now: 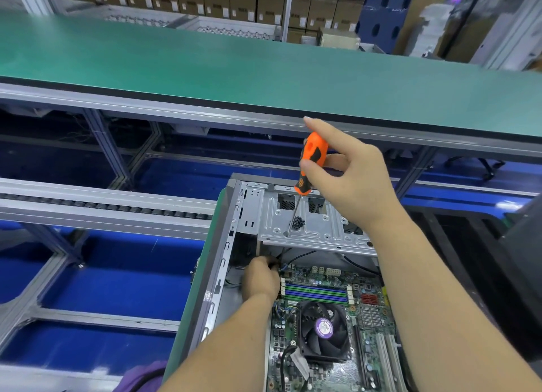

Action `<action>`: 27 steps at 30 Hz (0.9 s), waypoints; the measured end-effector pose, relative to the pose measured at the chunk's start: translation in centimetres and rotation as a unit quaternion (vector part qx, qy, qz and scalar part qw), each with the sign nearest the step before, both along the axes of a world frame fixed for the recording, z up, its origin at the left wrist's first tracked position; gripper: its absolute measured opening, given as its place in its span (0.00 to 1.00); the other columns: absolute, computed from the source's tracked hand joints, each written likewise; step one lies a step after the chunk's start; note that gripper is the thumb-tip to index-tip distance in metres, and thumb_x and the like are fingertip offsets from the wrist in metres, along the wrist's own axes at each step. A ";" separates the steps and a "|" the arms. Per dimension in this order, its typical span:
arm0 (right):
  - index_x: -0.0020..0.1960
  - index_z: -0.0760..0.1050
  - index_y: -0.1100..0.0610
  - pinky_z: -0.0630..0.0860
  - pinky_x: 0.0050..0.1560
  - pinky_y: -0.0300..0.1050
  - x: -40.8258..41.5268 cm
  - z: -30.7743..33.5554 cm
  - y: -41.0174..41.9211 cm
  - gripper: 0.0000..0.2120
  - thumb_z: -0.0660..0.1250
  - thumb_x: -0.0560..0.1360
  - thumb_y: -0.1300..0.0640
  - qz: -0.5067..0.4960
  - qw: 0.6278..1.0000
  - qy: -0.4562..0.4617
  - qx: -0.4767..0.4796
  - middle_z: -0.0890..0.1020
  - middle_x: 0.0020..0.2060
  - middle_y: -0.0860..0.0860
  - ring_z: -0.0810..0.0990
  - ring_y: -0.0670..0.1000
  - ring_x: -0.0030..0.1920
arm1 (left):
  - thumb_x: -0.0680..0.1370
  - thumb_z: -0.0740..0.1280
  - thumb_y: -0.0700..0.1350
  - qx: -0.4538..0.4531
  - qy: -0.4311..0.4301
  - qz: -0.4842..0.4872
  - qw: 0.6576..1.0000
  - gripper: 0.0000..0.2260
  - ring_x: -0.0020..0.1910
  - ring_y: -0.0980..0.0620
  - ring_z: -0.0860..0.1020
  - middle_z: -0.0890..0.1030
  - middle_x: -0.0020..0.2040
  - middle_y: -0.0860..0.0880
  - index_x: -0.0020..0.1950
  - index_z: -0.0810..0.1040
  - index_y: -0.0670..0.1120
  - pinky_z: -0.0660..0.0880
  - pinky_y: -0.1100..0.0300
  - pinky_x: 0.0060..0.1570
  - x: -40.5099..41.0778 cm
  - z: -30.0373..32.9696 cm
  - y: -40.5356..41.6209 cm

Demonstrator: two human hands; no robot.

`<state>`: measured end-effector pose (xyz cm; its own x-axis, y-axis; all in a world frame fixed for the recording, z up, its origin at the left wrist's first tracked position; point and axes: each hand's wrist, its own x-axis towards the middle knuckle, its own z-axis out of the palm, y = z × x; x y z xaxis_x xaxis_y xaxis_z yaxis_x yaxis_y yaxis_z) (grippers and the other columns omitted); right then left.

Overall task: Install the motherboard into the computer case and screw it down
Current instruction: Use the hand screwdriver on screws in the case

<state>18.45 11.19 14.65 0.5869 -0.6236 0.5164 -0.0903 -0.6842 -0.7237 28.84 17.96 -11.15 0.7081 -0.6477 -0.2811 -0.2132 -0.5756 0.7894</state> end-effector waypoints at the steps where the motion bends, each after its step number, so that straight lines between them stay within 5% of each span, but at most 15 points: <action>1: 0.70 0.75 0.41 0.83 0.53 0.42 -0.2 0.0 -0.1 0.26 0.72 0.76 0.61 0.024 0.999 -0.003 0.022 0.84 0.53 0.52 0.86 0.50 0.48 | 0.79 0.65 0.41 0.001 -0.001 -0.001 1.000 0.11 0.45 0.46 0.81 0.85 0.49 0.49 0.56 0.84 0.50 0.79 0.56 0.48 0.0 0.0 0.0; 6: 0.66 0.79 0.49 0.84 0.50 0.50 0.3 0.0 0.0 0.21 0.75 0.75 0.62 0.002 1.000 -0.010 0.016 0.82 0.42 0.56 0.84 0.59 0.43 | 0.79 0.65 0.41 0.005 -0.004 0.000 1.000 0.10 0.45 0.47 0.81 0.85 0.49 0.49 0.56 0.84 0.51 0.79 0.57 0.47 0.0 -0.1 0.0; 10: 0.71 0.76 0.49 0.78 0.58 0.37 0.5 0.0 0.4 0.24 0.70 0.77 0.64 0.039 0.999 -0.007 0.003 0.82 0.51 0.42 0.84 0.53 0.54 | 0.79 0.65 0.41 -0.001 -0.002 0.000 1.000 0.10 0.47 0.46 0.81 0.85 0.49 0.49 0.55 0.84 0.50 0.80 0.54 0.49 0.0 -0.1 0.1; 14: 0.67 0.80 0.53 0.82 0.49 0.40 0.9 0.1 0.2 0.21 0.75 0.75 0.63 -0.009 0.999 -0.014 -0.030 0.81 0.45 0.54 0.85 0.54 0.42 | 0.80 0.65 0.41 -0.001 0.002 -0.002 1.000 0.10 0.46 0.46 0.81 0.85 0.49 0.50 0.55 0.84 0.51 0.80 0.55 0.49 0.0 -0.1 0.1; 19: 0.70 0.77 0.53 0.80 0.59 0.41 0.8 0.4 0.4 0.22 0.71 0.77 0.65 0.027 0.999 -0.005 -0.020 0.83 0.52 0.47 0.84 0.51 0.53 | 0.80 0.65 0.42 -0.002 0.007 -0.002 1.000 0.10 0.46 0.46 0.81 0.85 0.49 0.50 0.55 0.84 0.52 0.80 0.53 0.49 -0.1 -0.1 0.2; 23: 0.65 0.81 0.55 0.80 0.53 0.50 1.4 0.6 0.2 0.20 0.76 0.74 0.61 -0.023 0.997 0.014 -0.067 0.82 0.46 0.52 0.82 0.56 0.44 | 0.80 0.65 0.43 0.005 0.003 -0.001 1.000 0.10 0.44 0.48 0.81 0.85 0.47 0.52 0.55 0.83 0.53 0.81 0.53 0.47 0.0 -0.1 0.3; 27: 0.69 0.78 0.55 0.78 0.62 0.42 1.1 0.8 0.4 0.22 0.72 0.76 0.66 0.020 0.999 0.009 -0.044 0.82 0.56 0.48 0.82 0.50 0.57 | 0.80 0.65 0.43 0.001 0.016 0.007 1.000 0.09 0.44 0.49 0.81 0.85 0.46 0.52 0.55 0.83 0.52 0.81 0.53 0.48 -0.1 0.0 0.1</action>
